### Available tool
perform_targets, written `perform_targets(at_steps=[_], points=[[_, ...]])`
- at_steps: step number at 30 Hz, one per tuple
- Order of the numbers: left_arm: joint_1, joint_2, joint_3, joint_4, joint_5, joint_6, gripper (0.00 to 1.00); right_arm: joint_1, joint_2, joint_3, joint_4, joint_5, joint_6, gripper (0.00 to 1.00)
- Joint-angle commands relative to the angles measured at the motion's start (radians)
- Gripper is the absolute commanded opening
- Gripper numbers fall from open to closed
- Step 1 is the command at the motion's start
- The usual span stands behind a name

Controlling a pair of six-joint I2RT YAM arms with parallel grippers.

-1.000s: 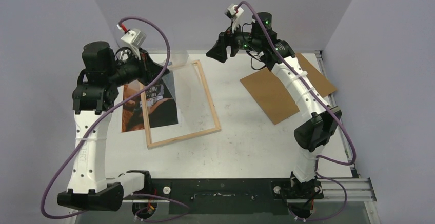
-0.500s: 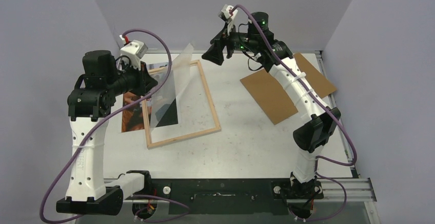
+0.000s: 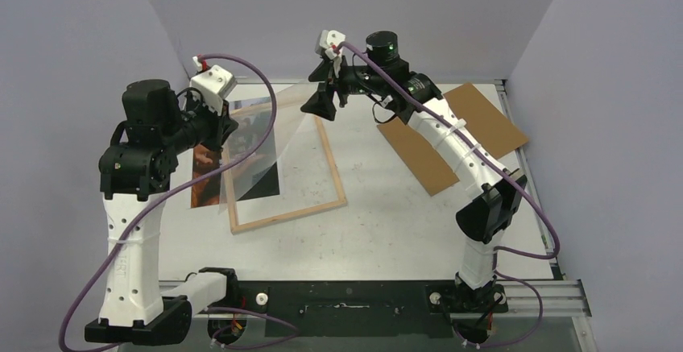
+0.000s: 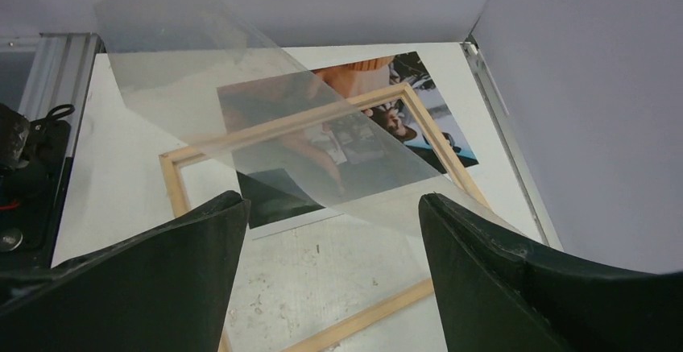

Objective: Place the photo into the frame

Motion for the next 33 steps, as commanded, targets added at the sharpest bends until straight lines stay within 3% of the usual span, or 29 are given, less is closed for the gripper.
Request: perform_targets(at_steps=[1, 10, 16, 26, 33], points=[[-0.004, -0.058, 0.007, 0.109, -0.019, 0.121, 0.00, 0.042, -0.061, -0.006, 0.067, 0.008, -0.133, 0.79], [-0.004, -0.126, -0.081, 0.238, 0.058, 0.283, 0.00, 0.075, -0.069, -0.014, 0.134, 0.014, -0.219, 0.80], [-0.004, -0.107, -0.050, 0.242, 0.117, 0.338, 0.00, 0.093, -0.061, -0.007, 0.132, 0.017, -0.245, 0.80], [-0.003, -0.067, -0.032, 0.276, 0.205, 0.374, 0.00, 0.083, -0.069, 0.001, -0.165, -0.070, -0.402, 0.76], [-0.003, -0.070, -0.052, 0.303, 0.211, 0.374, 0.00, 0.048, -0.082, -0.002, -0.284, -0.125, -0.419, 0.63]])
